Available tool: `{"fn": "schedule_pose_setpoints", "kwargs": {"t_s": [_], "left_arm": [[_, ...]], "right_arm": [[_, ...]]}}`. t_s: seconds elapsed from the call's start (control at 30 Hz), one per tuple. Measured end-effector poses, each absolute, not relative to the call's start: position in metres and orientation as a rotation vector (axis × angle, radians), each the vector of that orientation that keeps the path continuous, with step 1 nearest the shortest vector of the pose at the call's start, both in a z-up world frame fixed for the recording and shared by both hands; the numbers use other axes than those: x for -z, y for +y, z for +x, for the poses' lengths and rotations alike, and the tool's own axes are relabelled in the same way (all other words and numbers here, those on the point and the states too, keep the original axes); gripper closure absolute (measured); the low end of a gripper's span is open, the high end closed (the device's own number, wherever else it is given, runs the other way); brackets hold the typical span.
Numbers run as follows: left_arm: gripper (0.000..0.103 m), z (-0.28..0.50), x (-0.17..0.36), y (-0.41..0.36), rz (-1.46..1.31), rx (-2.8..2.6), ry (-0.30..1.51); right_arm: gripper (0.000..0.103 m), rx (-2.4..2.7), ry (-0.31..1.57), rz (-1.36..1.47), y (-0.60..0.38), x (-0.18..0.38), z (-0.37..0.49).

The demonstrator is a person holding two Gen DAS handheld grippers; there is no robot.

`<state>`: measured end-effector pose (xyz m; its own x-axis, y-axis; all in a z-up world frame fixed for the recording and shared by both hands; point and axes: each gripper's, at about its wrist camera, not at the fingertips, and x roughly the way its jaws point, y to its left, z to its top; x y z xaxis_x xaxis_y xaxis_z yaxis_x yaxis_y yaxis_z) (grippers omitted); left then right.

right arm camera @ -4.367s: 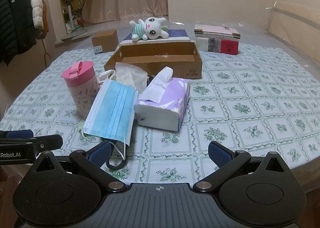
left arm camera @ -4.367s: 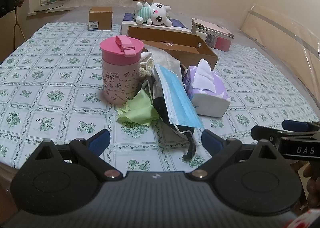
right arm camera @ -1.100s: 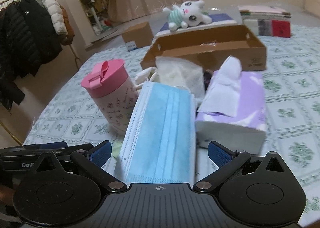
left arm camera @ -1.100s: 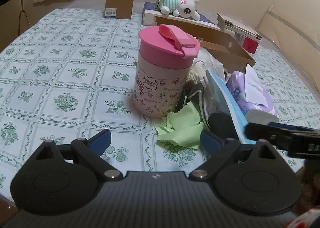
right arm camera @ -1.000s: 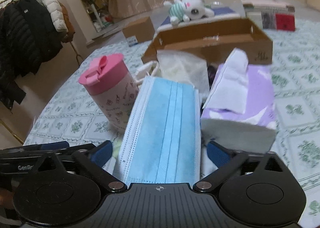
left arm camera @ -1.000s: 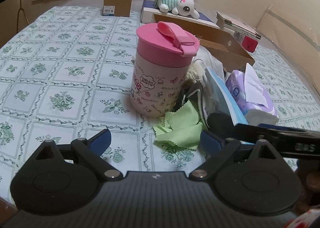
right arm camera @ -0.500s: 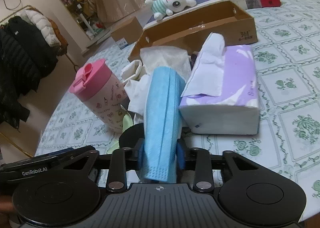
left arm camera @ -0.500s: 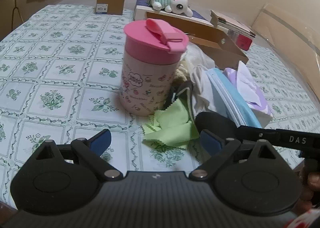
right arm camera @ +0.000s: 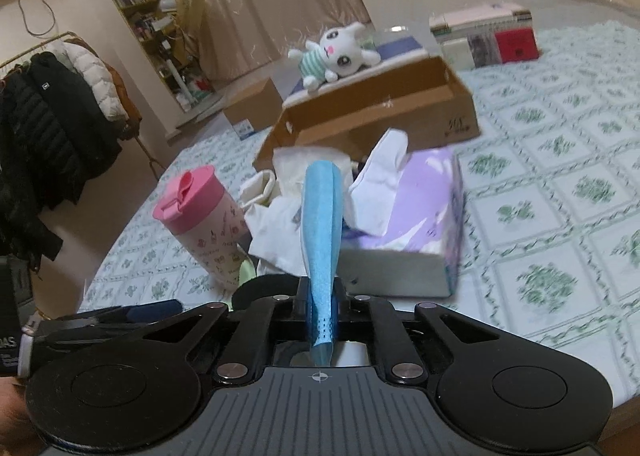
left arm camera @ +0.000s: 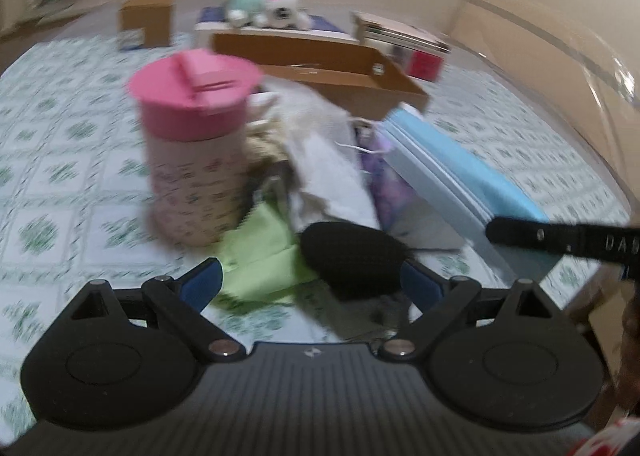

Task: Organize soft objects
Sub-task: 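Lift the blue mask with the right tool and carry it over the cardboard box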

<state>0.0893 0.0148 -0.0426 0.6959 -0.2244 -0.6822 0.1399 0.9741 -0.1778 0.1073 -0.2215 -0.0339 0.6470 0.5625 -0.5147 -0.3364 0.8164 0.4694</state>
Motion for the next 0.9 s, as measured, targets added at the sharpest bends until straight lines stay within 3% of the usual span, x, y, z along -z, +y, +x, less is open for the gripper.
{"fn": "schedule_pose_setpoints", "kwargs": {"t_s": [0.1, 0.3, 0.4, 0.5, 0.57, 0.9], "left_arm": [[0.008, 0.093, 0.047, -0.006, -0.003, 0.264, 0.753], [0.022, 0.101, 0.059, -0.042, 0.275, 0.346, 0.728], [0.034, 0.103, 0.064, -0.052, 0.391, 0.368, 0.72], [0.046, 0.107, 0.064, -0.05, 0.382, 0.392, 0.738], [0.064, 0.111, 0.062, -0.048, 0.351, 0.407, 0.76], [0.089, 0.11, 0.034, -0.023, 0.166, 0.424, 0.763]], "right_arm": [[0.095, -0.515, 0.679, 0.343, -0.228, 0.031, 0.105], [0.095, -0.499, 0.67, 0.341, -0.237, 0.03, 0.107], [0.095, -0.494, 0.672, 0.348, -0.24, 0.032, 0.108], [0.095, -0.49, 0.68, 0.353, -0.242, 0.035, 0.11], [0.095, -0.487, 0.681, 0.352, -0.242, 0.035, 0.109], [0.095, -0.488, 0.66, 0.349, -0.242, 0.025, 0.102]]}}
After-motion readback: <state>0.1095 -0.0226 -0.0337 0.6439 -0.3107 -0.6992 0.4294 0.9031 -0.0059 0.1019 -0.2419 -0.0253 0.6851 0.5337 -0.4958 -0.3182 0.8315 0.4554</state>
